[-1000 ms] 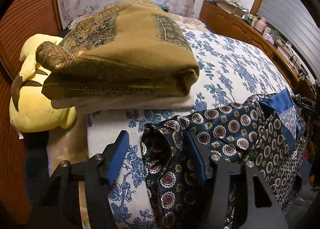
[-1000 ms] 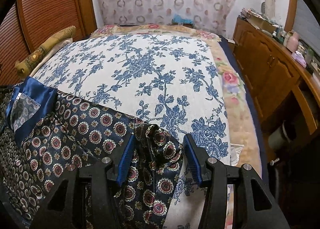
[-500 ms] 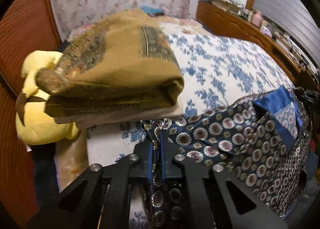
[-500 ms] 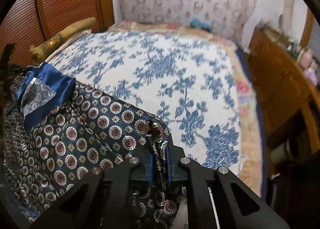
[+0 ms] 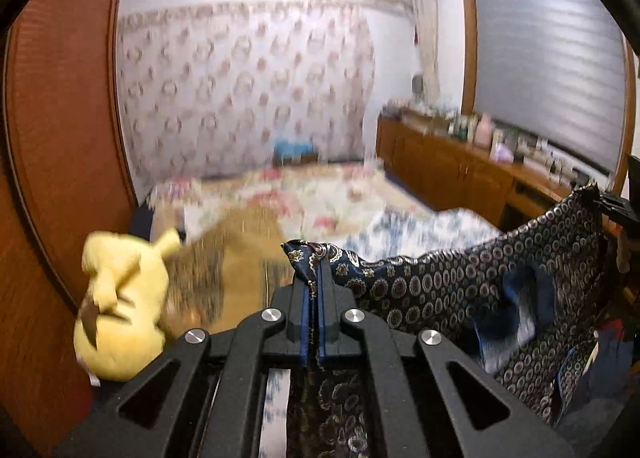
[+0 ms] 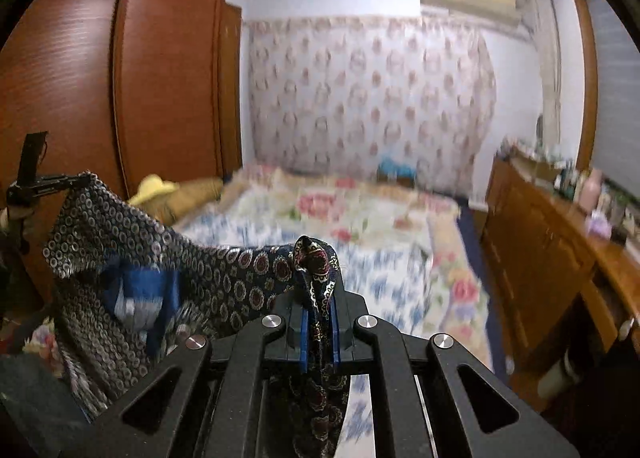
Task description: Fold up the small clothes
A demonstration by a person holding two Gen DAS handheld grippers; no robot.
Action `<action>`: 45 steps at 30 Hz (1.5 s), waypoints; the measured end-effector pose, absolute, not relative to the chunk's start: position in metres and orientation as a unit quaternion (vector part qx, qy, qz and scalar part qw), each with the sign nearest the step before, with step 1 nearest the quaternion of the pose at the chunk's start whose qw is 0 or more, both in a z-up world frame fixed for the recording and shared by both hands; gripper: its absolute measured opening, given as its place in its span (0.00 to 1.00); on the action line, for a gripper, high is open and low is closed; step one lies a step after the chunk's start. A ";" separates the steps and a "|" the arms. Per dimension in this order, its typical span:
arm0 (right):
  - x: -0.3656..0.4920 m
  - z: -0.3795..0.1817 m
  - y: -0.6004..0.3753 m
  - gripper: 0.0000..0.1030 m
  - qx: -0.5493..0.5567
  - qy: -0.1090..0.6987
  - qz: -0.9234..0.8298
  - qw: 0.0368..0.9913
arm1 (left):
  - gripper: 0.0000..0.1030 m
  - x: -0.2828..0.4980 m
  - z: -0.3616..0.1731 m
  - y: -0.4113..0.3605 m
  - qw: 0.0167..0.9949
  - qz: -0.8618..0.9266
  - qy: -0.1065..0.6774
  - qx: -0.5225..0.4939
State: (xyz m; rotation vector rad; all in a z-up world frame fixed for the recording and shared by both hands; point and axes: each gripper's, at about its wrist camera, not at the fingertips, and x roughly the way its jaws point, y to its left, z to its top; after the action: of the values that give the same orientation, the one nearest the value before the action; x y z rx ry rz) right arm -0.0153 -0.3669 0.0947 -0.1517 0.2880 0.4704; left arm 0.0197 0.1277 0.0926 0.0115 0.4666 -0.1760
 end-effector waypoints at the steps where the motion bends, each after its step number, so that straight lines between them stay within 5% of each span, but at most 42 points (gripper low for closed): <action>1: -0.019 0.108 -0.369 0.07 -0.076 0.128 0.233 0.961 | 0.03 0.020 0.103 0.127 0.972 -0.086 0.220 0.007; 15: -0.011 0.201 -0.361 0.07 -0.108 0.053 0.195 0.973 | 0.03 0.054 0.173 0.156 0.990 -0.032 0.139 -0.004; 26: 0.112 0.109 -0.284 0.07 -0.125 0.185 0.170 0.960 | 0.03 0.159 0.063 0.175 0.964 -0.002 0.264 -0.019; 34: 0.159 0.079 -0.248 0.07 -0.127 0.242 0.135 0.952 | 0.03 0.166 0.041 0.160 0.960 0.010 0.280 0.002; 41: 0.190 0.105 -0.232 0.12 -0.091 0.278 0.121 0.949 | 0.18 0.155 0.042 0.161 0.960 -0.013 0.279 -0.004; 45: 0.179 0.114 -0.244 0.29 -0.093 0.279 0.114 0.949 | 0.32 0.151 0.044 0.161 0.961 -0.013 0.275 -0.001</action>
State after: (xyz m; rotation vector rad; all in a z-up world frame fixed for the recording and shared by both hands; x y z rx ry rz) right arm 0.1786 -0.2437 0.1141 -0.1900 0.5684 0.2325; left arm 0.1512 0.1607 0.0438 -0.0025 0.5571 -0.0260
